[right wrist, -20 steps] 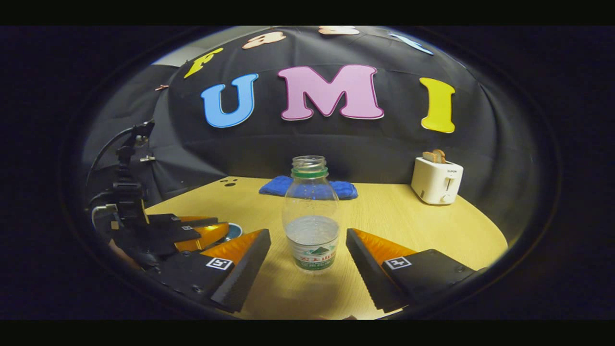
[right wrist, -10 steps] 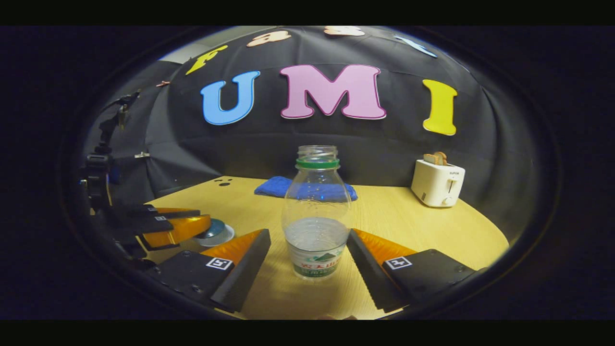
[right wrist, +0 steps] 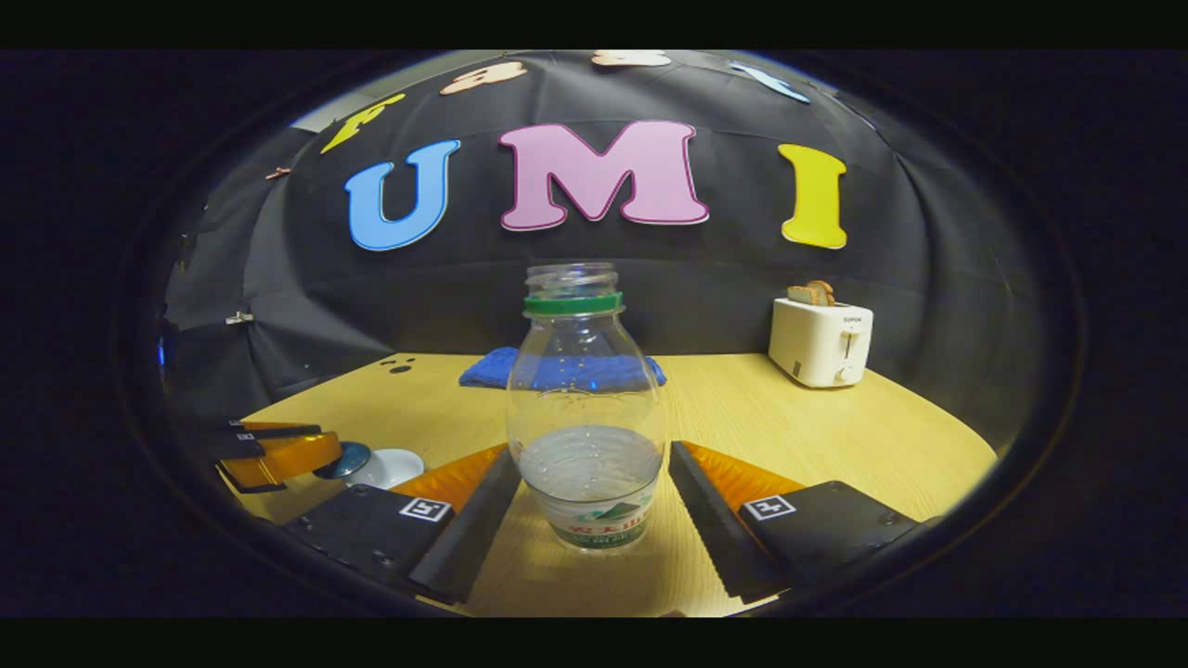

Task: Open the teacup lid with one hand, grasp the water bottle and pour water into the teacup with the other hand; after pouring, place the water bottle on the coaster and then close the teacup lid.

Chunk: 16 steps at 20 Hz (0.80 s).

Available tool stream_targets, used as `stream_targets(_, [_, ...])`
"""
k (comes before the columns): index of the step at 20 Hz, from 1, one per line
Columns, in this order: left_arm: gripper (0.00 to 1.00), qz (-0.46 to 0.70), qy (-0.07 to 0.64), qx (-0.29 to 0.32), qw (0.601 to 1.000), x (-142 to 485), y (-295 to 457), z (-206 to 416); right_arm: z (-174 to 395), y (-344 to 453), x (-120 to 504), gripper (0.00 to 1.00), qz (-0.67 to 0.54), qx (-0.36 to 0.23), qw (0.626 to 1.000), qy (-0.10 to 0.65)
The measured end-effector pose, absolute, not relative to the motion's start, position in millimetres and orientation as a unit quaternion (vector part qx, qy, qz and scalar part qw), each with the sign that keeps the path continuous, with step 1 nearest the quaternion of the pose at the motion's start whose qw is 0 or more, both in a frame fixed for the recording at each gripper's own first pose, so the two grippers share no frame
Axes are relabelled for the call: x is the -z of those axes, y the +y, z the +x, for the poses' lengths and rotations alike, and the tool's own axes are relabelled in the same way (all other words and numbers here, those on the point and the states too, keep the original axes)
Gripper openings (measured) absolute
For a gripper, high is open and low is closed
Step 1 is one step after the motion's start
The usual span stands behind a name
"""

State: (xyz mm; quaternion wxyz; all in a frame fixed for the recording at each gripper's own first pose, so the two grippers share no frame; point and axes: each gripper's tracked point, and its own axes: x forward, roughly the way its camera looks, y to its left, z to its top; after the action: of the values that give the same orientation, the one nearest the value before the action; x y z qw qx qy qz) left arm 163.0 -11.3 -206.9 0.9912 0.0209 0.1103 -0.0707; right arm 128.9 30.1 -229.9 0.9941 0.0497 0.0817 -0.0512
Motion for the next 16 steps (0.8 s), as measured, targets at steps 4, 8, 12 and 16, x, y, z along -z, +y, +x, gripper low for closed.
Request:
stream_targets(4, [0.27, 0.022, 0.113, 0.071, 0.991, 208, -7, 161, 134, 34, 227, 0.80, 0.049, 0.048, 0.995, 0.076])
stream_targets(8, [0.27, 0.025, 0.111, 0.072, 0.991, 205, -3, 160, 136, 40, 224, 0.80, 0.040, 0.035, 0.996, 0.076])
stream_targets(12, [0.27, 0.018, 0.108, 0.065, 0.992, 201, 8, 155, 139, 42, 221, 0.74, 0.015, 0.025, 0.996, 0.086])
stream_targets(16, [0.27, 0.006, 0.104, 0.048, 0.993, 194, 28, 149, 148, 42, 195, 0.72, -0.077, 0.015, 0.995, 0.067])
